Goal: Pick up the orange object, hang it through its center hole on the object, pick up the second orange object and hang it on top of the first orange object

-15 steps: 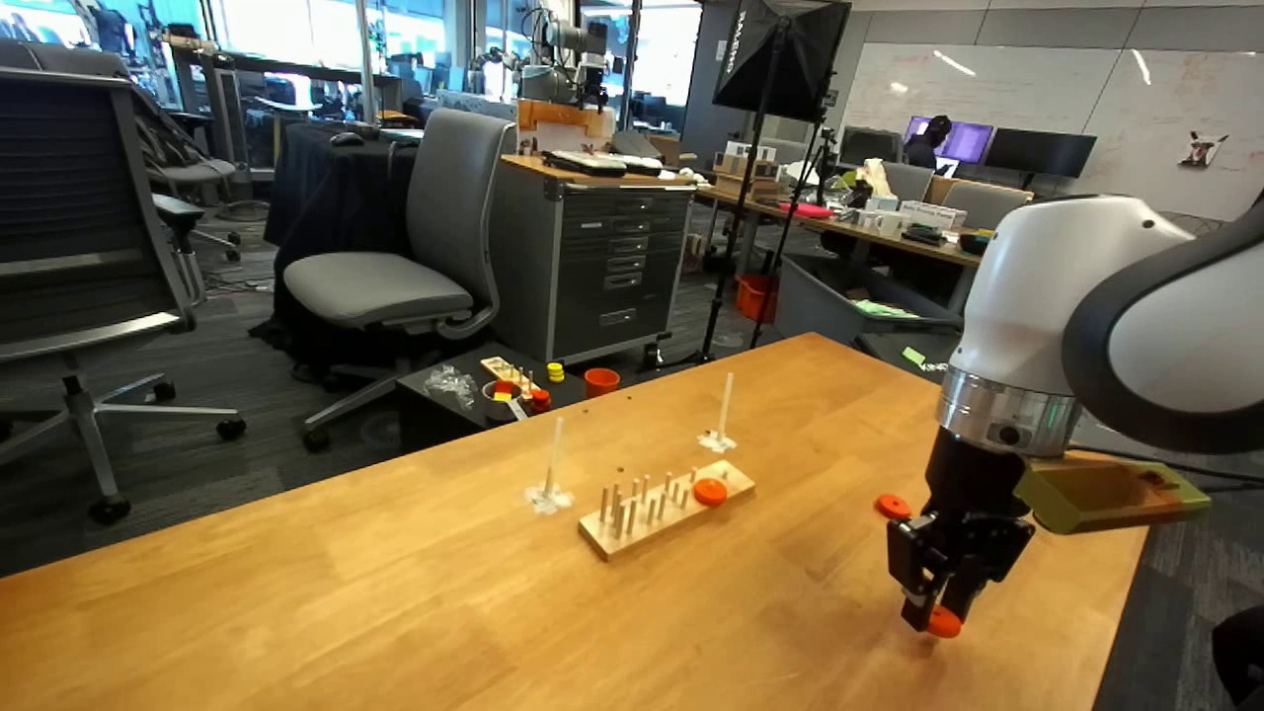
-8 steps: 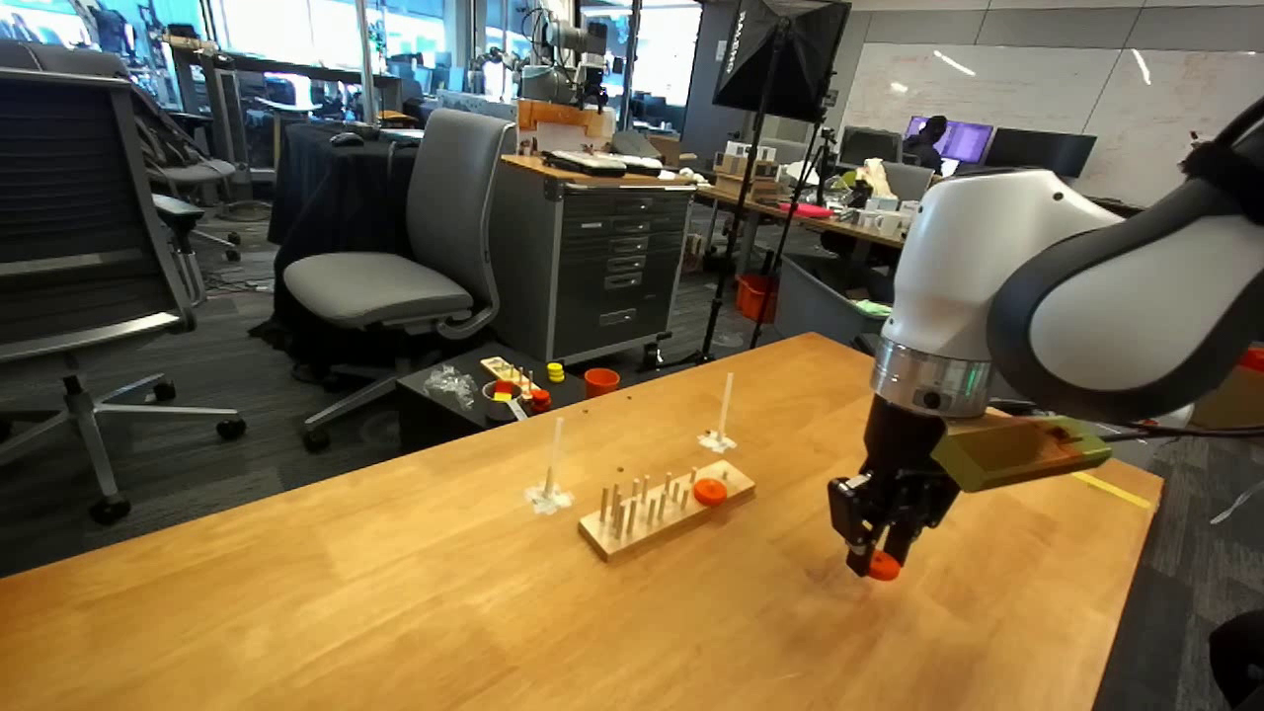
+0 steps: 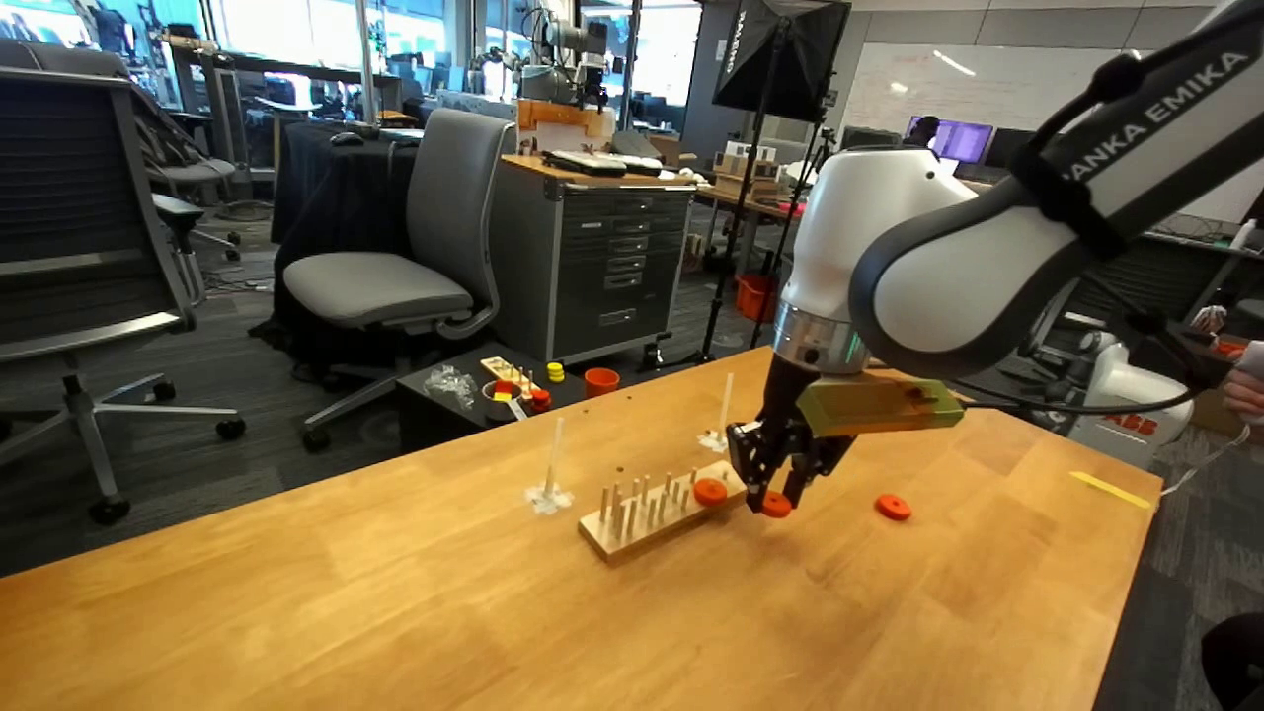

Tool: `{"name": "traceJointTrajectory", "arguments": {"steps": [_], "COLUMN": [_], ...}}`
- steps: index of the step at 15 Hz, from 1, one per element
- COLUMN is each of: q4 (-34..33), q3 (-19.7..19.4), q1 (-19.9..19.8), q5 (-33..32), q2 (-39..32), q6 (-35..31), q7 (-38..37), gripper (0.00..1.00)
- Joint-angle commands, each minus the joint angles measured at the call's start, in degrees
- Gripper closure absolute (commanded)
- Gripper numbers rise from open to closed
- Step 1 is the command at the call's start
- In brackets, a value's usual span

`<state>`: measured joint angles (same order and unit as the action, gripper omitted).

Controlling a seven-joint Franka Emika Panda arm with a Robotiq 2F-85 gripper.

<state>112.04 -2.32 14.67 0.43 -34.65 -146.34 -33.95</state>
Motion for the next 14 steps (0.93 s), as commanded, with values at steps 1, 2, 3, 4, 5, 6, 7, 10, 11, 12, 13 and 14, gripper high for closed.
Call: {"name": "traceJointTrajectory", "arguments": {"steps": [1, 2, 3, 4, 5, 6, 7, 10, 11, 12, 13, 14], "q4": [-8.7, -10.1, -11.2, -12.2, -13.1, -13.8, -14.4, -16.0, -16.5, -17.0, -17.4, -17.7], "q3": [-1.1, -1.1, -1.0, -1.1, -1.1, -1.1, -1.0, -0.9, -0.9, -0.8, -0.7, -0.6], "q1": [1.4, 1.4, 1.4, 1.5, 1.4, 1.5, 1.4, 1.3, 1.3, 1.2, 1.1, 1.0], "q5": [-0.2, -0.2, -0.1, -0.2, -0.2, -0.2, -0.2, -0.1, -0.1, 0.0, 0.0, 0.1], "q2": [-4.1, -4.8, -5.4, -5.9, -6.3, -6.8, -7.1, -8.1, -8.4, -8.7, -9.0, -9.1], "q6": [4.2, 4.8, 5.2, 5.5, 5.9, 6.1, 6.2, 6.9, 7.0, 7.3, 7.6, 7.8], "q7": [-2.3, -2.5, -2.7, -2.9, -3.0, -3.1, -3.1, -3.0, -2.9, -2.8, -2.7, -2.5], "gripper": [0.82, 0.82, 0.82, 0.82, 0.82, 0.82, 0.82, 0.82, 0.82, 0.82, 0.82, 0.82]}}
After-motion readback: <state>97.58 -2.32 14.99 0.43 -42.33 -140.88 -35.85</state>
